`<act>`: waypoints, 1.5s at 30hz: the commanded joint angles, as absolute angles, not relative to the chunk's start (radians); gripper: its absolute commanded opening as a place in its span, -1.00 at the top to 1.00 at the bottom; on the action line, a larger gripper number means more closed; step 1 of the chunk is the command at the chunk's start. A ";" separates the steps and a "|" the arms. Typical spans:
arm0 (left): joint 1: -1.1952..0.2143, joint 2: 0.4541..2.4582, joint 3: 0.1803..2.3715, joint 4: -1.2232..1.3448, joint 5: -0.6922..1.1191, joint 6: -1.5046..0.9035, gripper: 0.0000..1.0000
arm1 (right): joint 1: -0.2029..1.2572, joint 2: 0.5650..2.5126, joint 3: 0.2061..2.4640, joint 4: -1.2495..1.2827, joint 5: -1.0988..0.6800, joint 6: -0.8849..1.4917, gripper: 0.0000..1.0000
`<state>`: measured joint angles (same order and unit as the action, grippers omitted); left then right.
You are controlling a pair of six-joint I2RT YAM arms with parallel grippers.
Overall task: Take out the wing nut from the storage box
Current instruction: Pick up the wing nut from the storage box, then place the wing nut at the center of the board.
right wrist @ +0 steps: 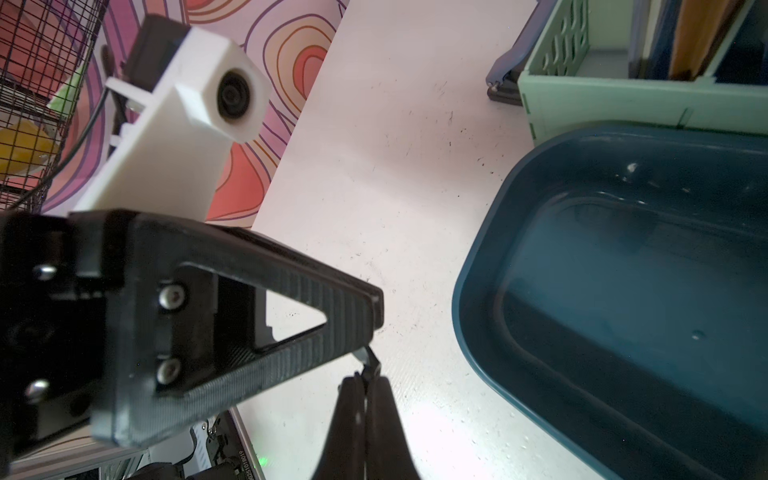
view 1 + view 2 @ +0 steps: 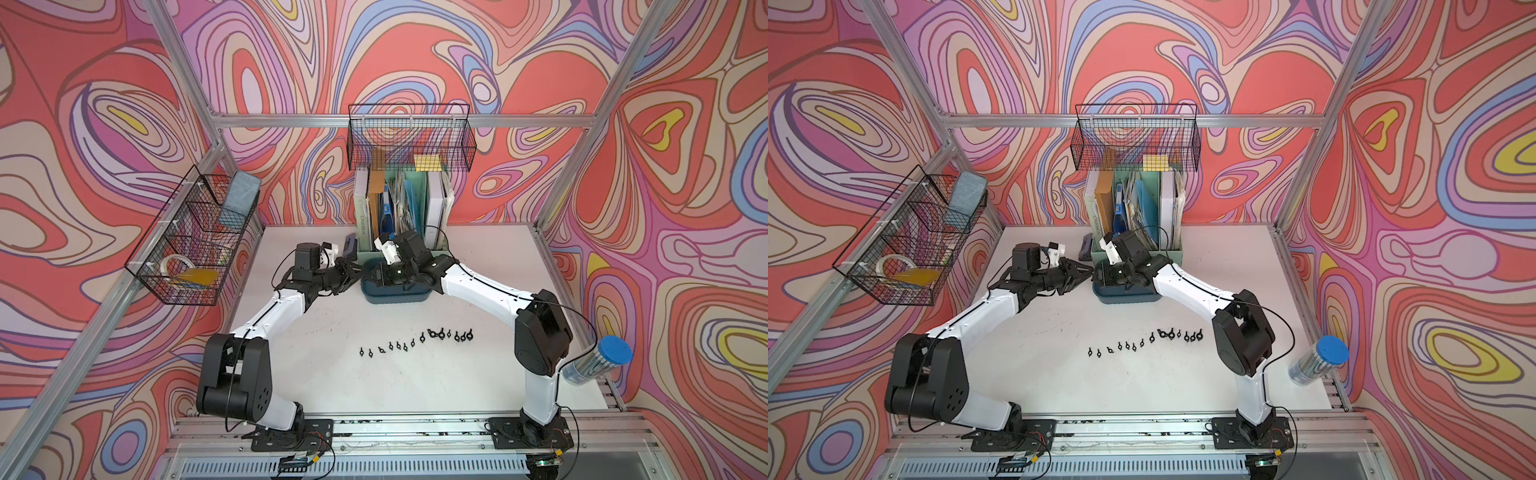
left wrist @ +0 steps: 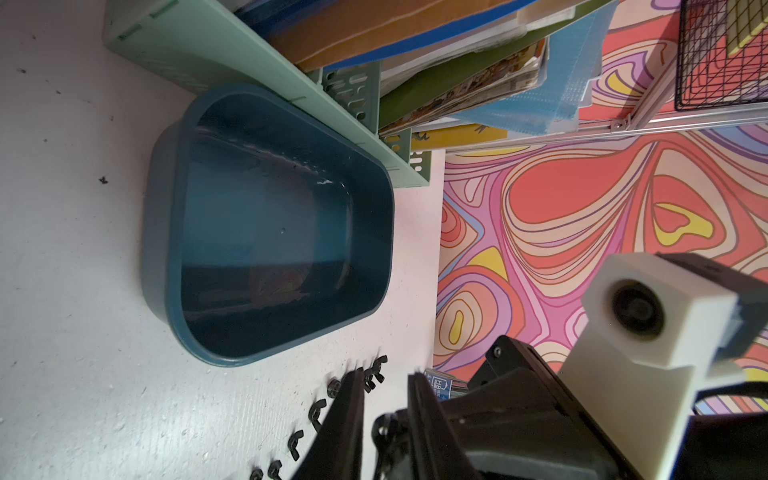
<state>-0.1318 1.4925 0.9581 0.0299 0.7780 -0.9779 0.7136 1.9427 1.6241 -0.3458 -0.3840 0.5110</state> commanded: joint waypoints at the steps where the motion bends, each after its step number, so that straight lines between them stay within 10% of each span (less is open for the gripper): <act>1: -0.138 1.484 0.944 0.061 0.798 -0.980 0.53 | 0.718 1.945 1.657 -0.346 -0.370 0.511 1.00; 15: -0.151 1.488 0.948 0.059 0.795 -0.979 1.00 | 0.718 1.944 1.652 -0.344 -0.380 0.520 1.00; 35: -0.157 1.365 0.961 -0.500 0.454 -0.590 1.00 | 0.675 1.865 1.504 -0.377 -0.193 0.529 -0.68; 45: -0.320 1.337 0.884 -0.618 0.118 -0.497 1.00 | 0.672 1.873 1.493 -0.411 -0.111 0.530 -0.97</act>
